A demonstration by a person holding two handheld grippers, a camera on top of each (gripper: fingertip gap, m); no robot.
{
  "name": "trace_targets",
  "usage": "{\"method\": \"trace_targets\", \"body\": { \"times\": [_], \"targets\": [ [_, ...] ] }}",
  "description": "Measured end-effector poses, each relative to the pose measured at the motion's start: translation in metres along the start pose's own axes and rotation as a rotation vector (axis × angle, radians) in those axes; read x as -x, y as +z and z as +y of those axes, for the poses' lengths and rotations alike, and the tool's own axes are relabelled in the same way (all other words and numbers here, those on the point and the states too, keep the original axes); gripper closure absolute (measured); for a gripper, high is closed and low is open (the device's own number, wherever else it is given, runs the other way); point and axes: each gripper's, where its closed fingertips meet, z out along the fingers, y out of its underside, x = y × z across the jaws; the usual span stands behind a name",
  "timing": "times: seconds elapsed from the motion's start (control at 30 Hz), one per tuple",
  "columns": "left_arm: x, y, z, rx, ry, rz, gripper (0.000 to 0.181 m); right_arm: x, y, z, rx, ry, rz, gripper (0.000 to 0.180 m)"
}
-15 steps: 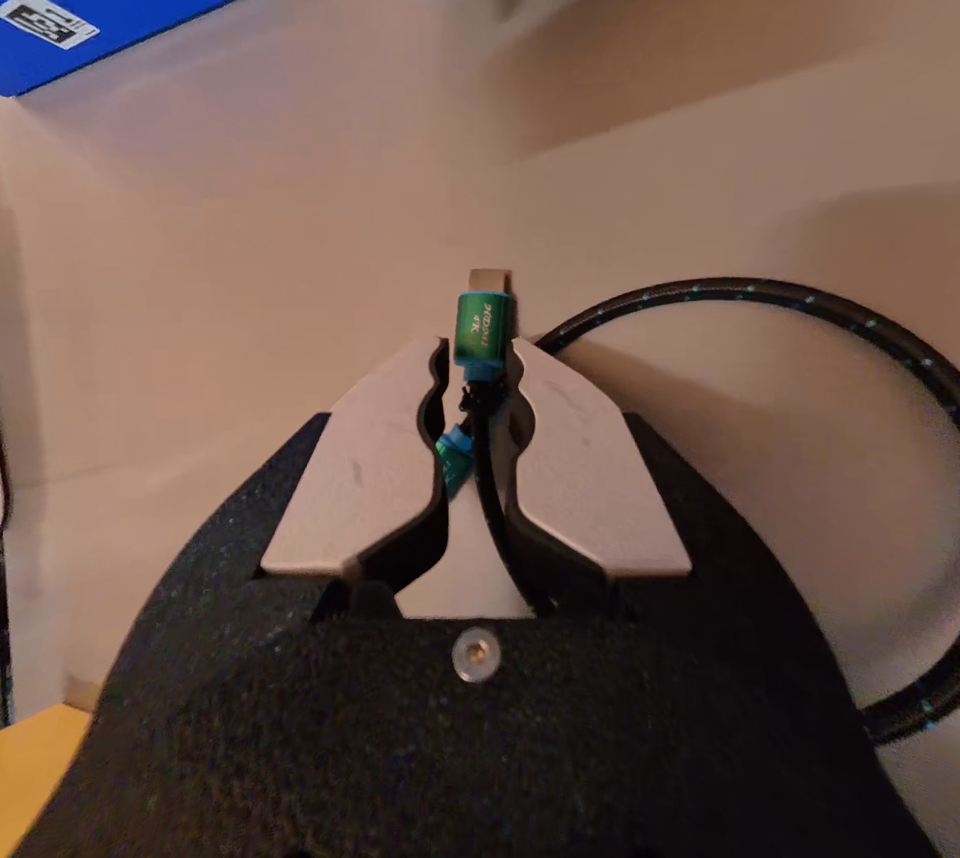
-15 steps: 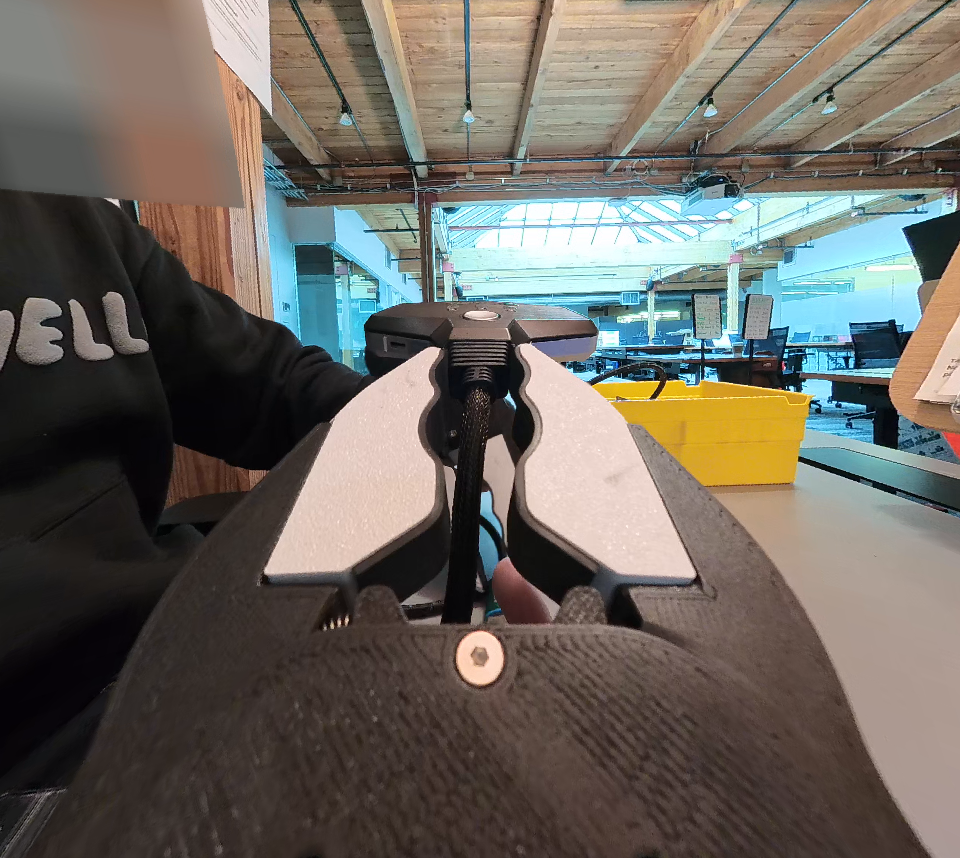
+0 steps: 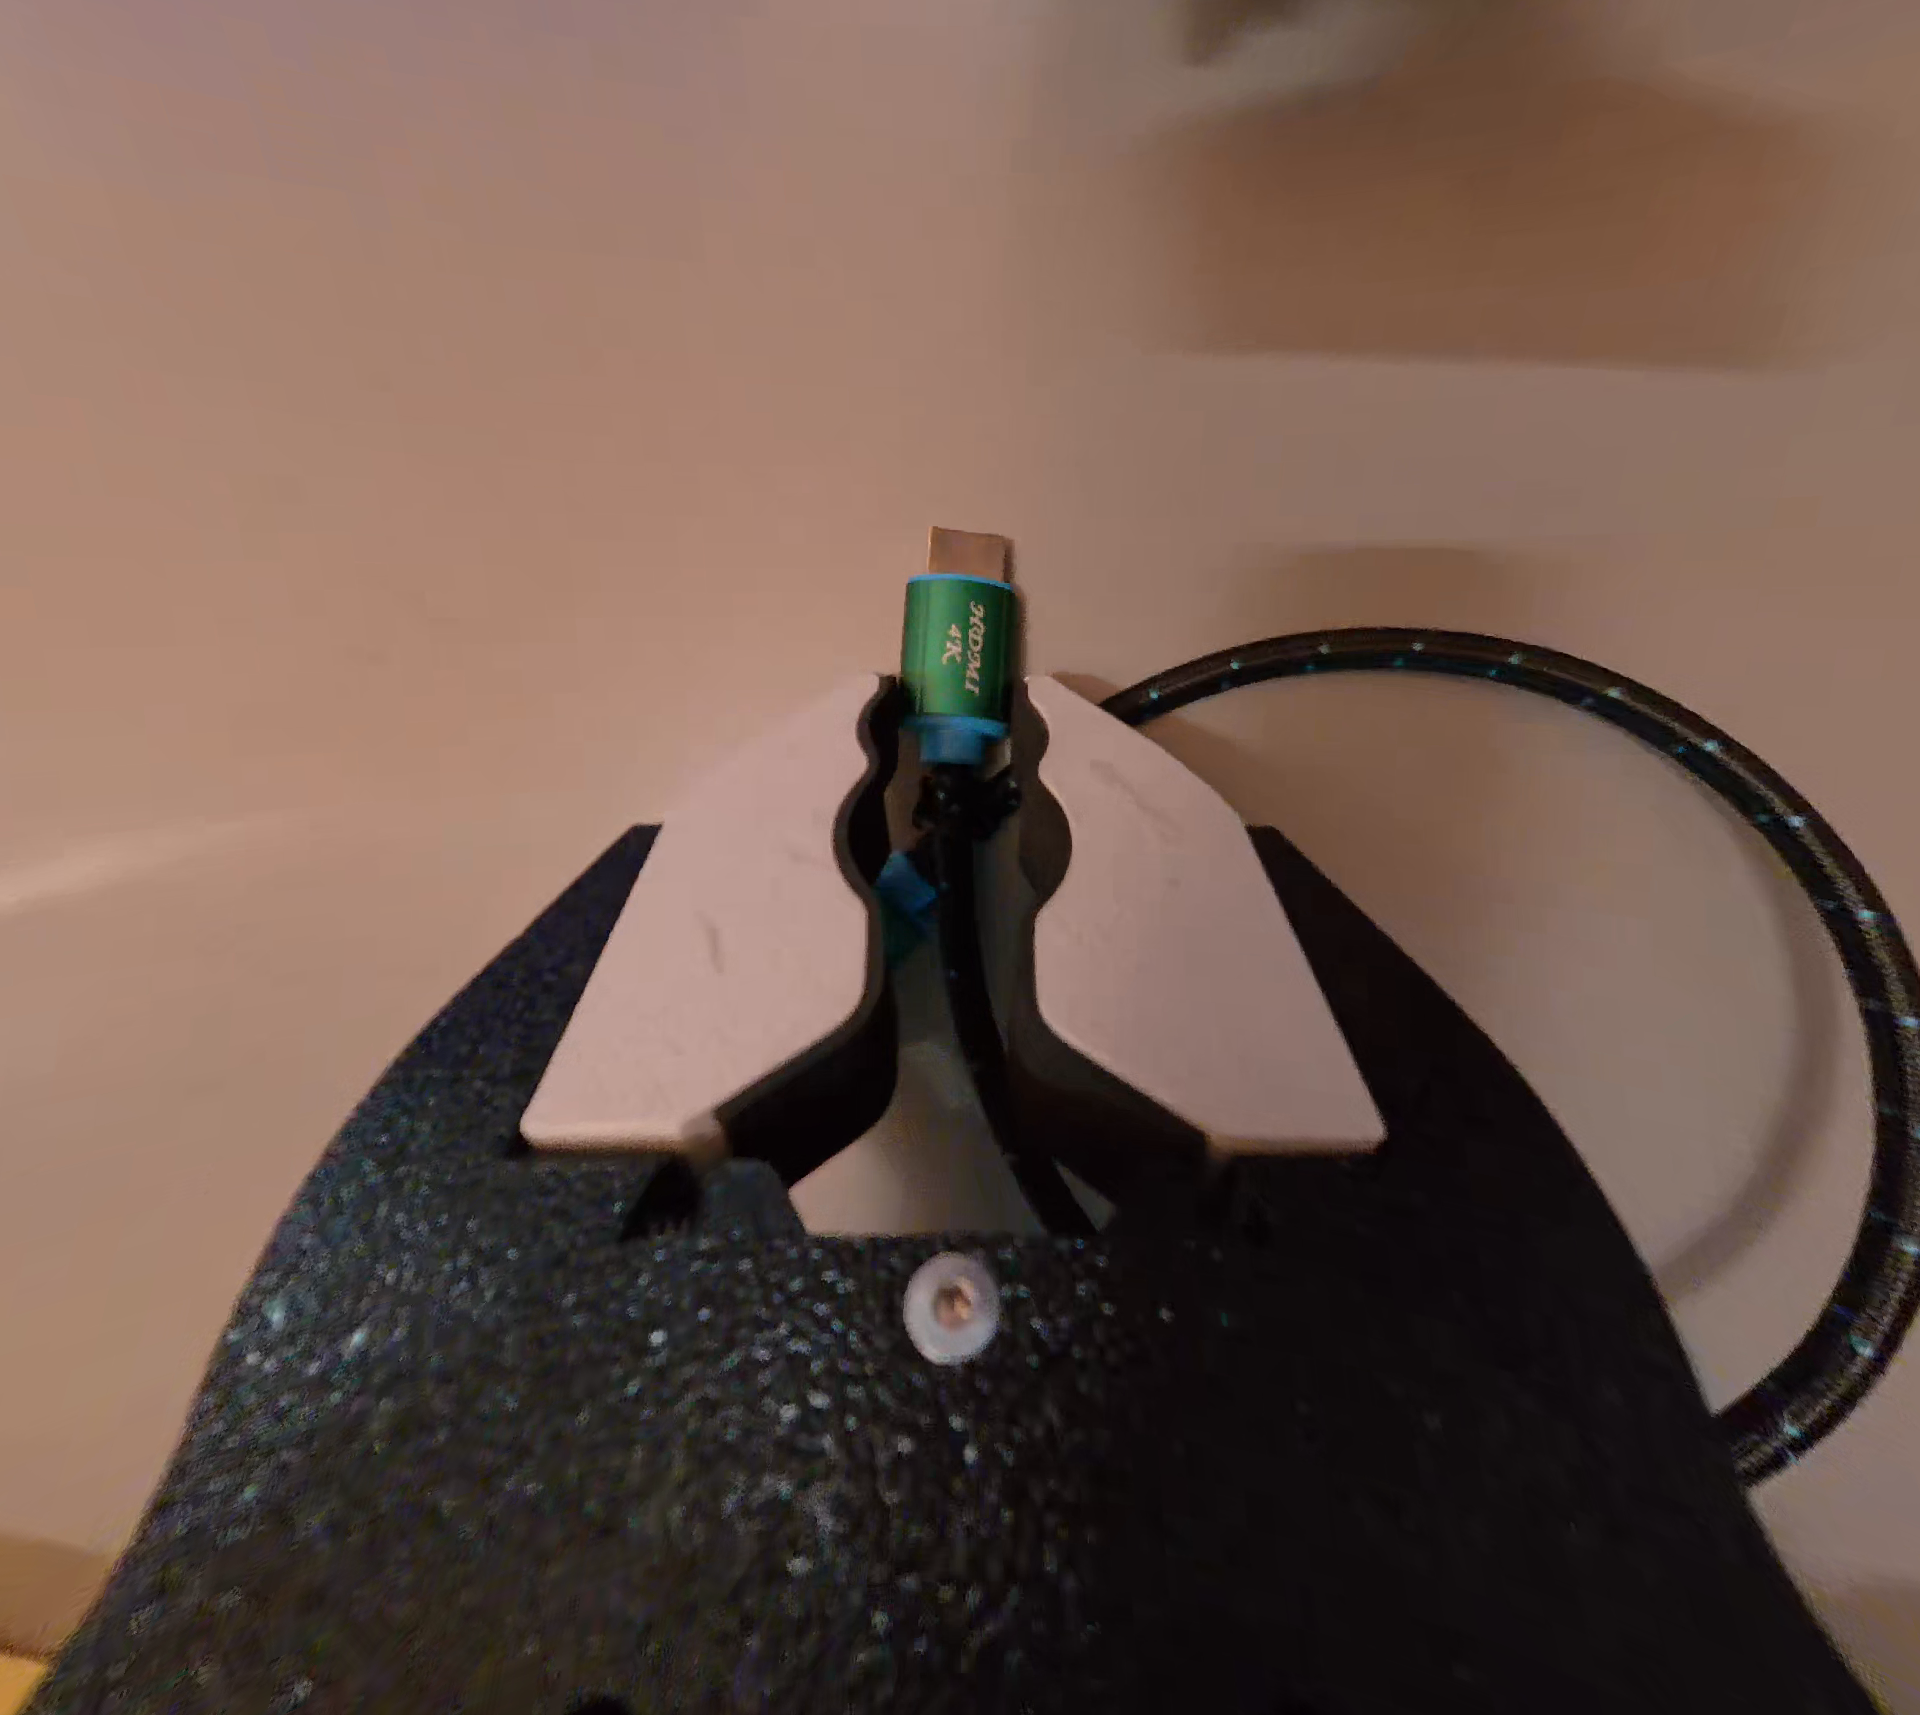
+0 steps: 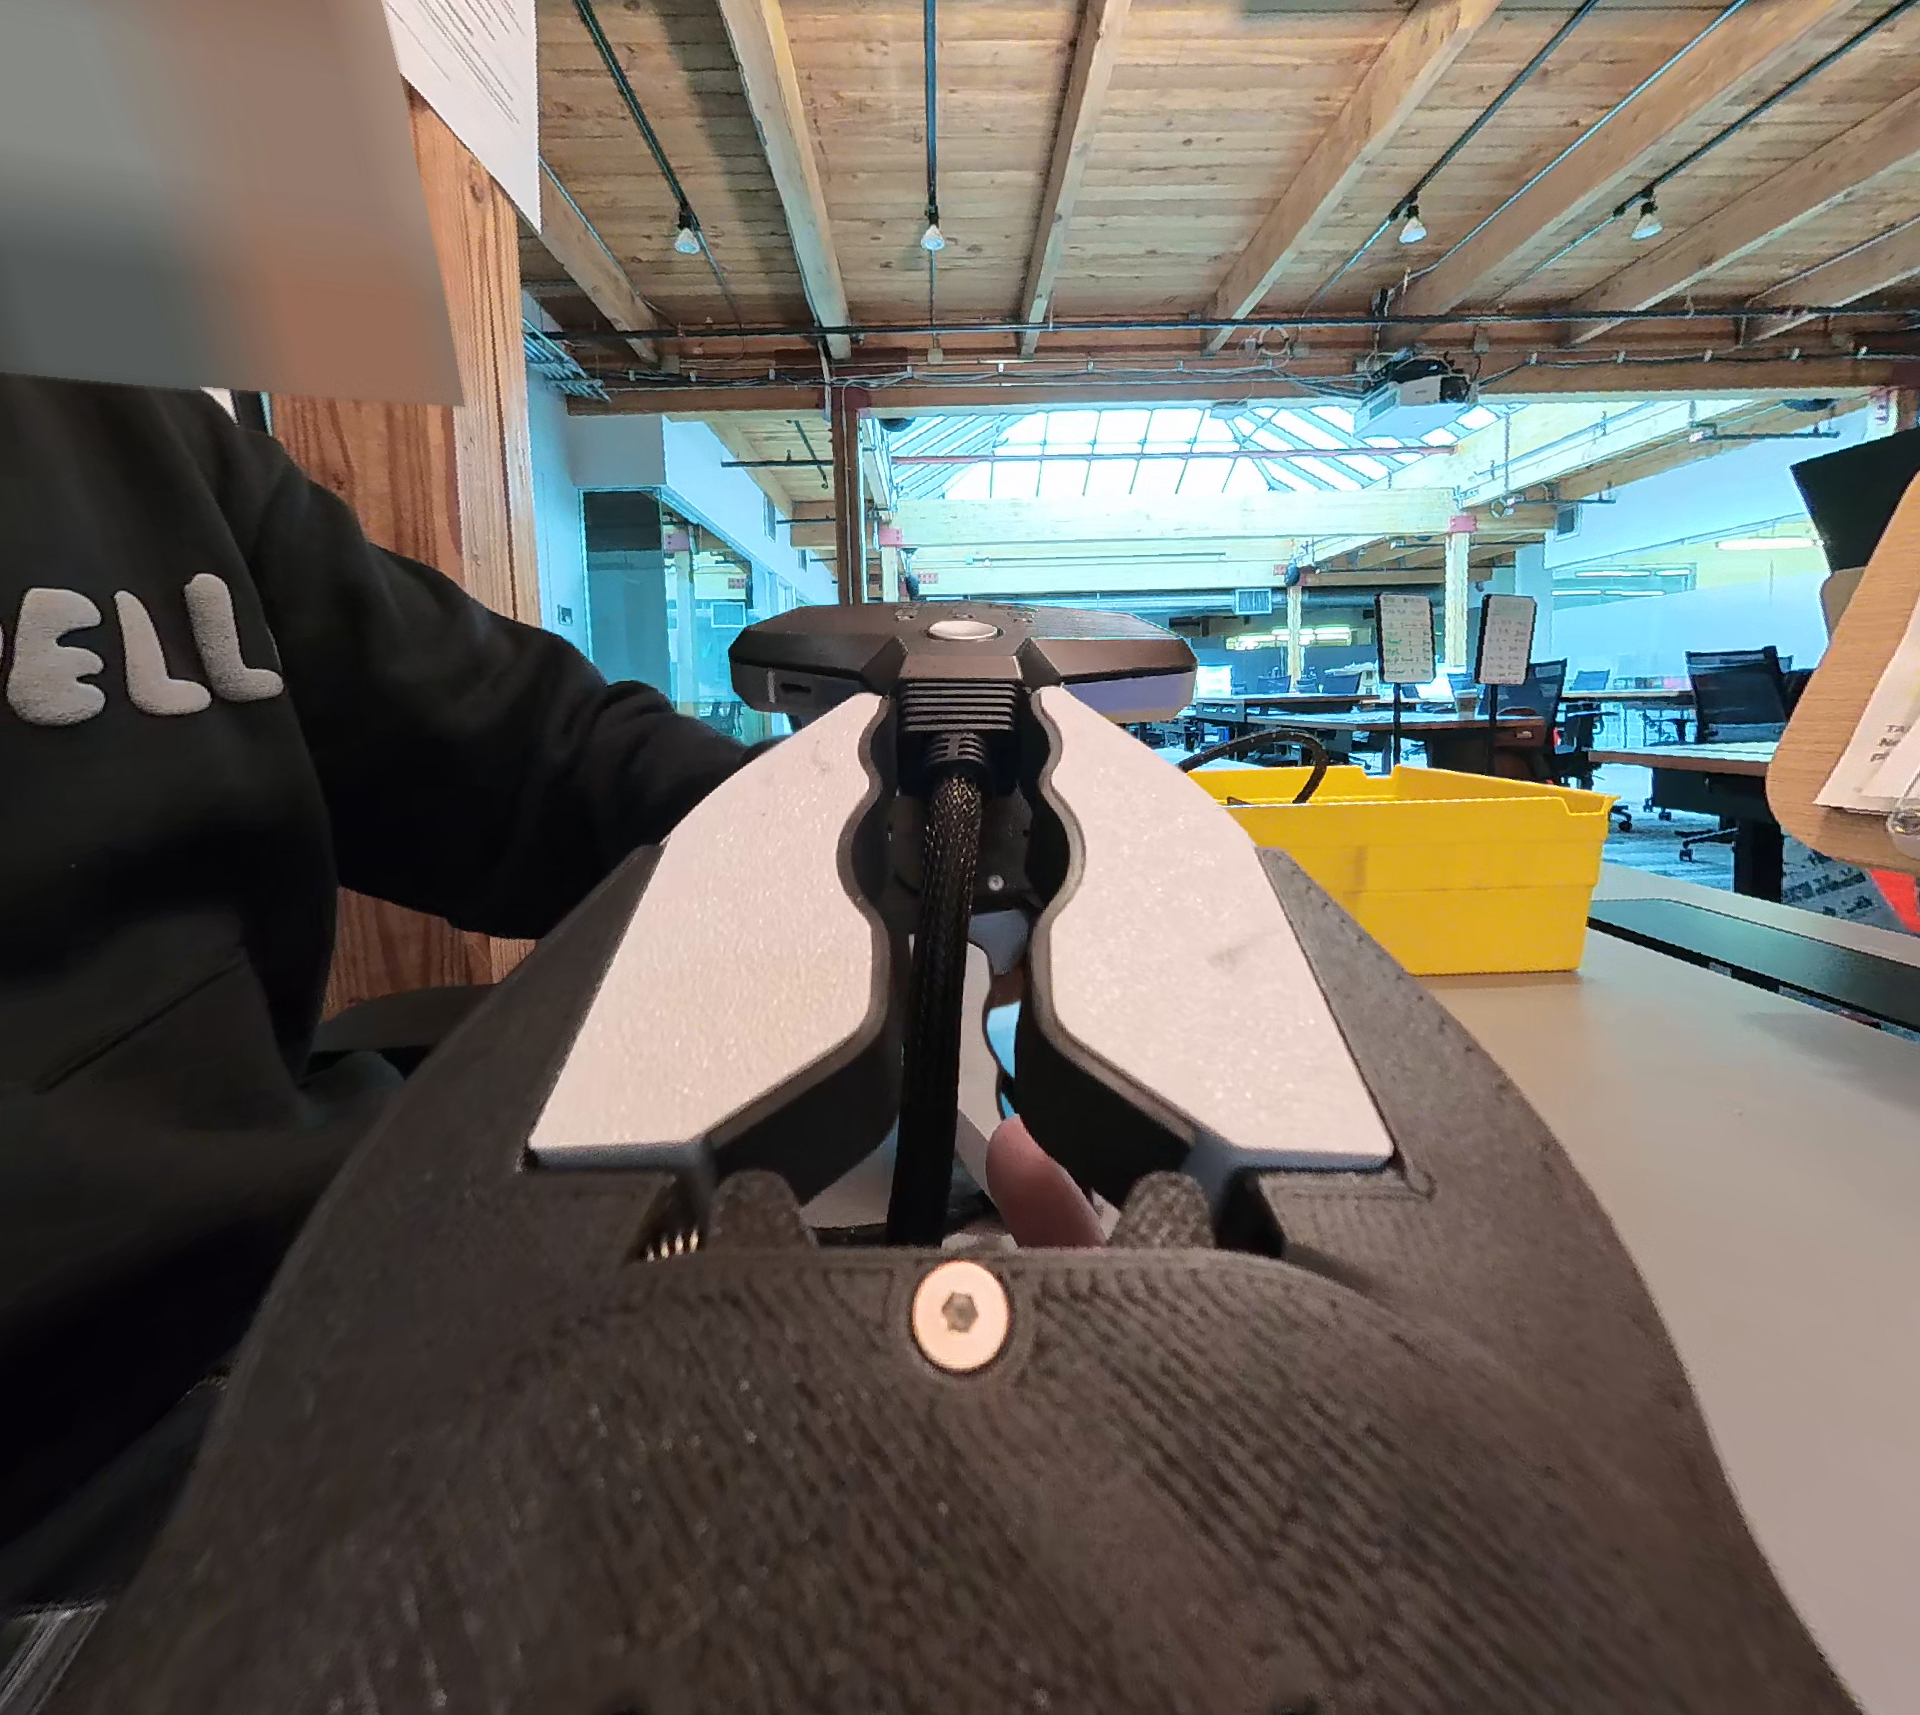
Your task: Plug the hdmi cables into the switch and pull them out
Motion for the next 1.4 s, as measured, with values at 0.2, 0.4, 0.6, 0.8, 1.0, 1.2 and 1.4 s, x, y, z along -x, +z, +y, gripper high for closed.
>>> {"method": "trace_targets", "body": {
  "times": [0.2, 0.4, 0.6, 0.8, 1.0, 1.2, 1.4],
  "targets": [
    [0.004, 0.001, -0.003, -0.106, 0.027, -0.125, 0.161, 0.000, 0.000, 0.001, 0.002, 0.000, 0.003, 0.158],
    [0.006, -0.001, -0.005, -0.117, 0.097, -0.230, 0.161, -0.001, 0.000, 0.002, 0.012, -0.003, 0.008, 0.158],
    [0.012, -0.002, -0.004, -0.111, 0.053, -0.284, 0.161, -0.001, 0.001, 0.004, 0.019, -0.003, 0.009, 0.157],
    [0.025, -0.006, 0.001, -0.154, -0.148, -0.296, 0.161, -0.003, 0.000, 0.004, 0.022, -0.013, 0.022, 0.157],
    [0.021, -0.029, -0.005, -0.271, -0.386, -0.086, 0.161, -0.003, -0.001, 0.004, 0.030, -0.025, 0.026, 0.157],
    [-0.002, -0.083, -0.025, -0.198, -0.350, 0.170, 0.161, 0.002, 0.004, 0.013, 0.090, -0.030, -0.013, 0.158],
    [-0.017, -0.117, -0.045, -0.073, -0.183, 0.203, 0.161, -0.001, 0.007, 0.024, 0.159, -0.067, 0.005, 0.157]
  ]
}}
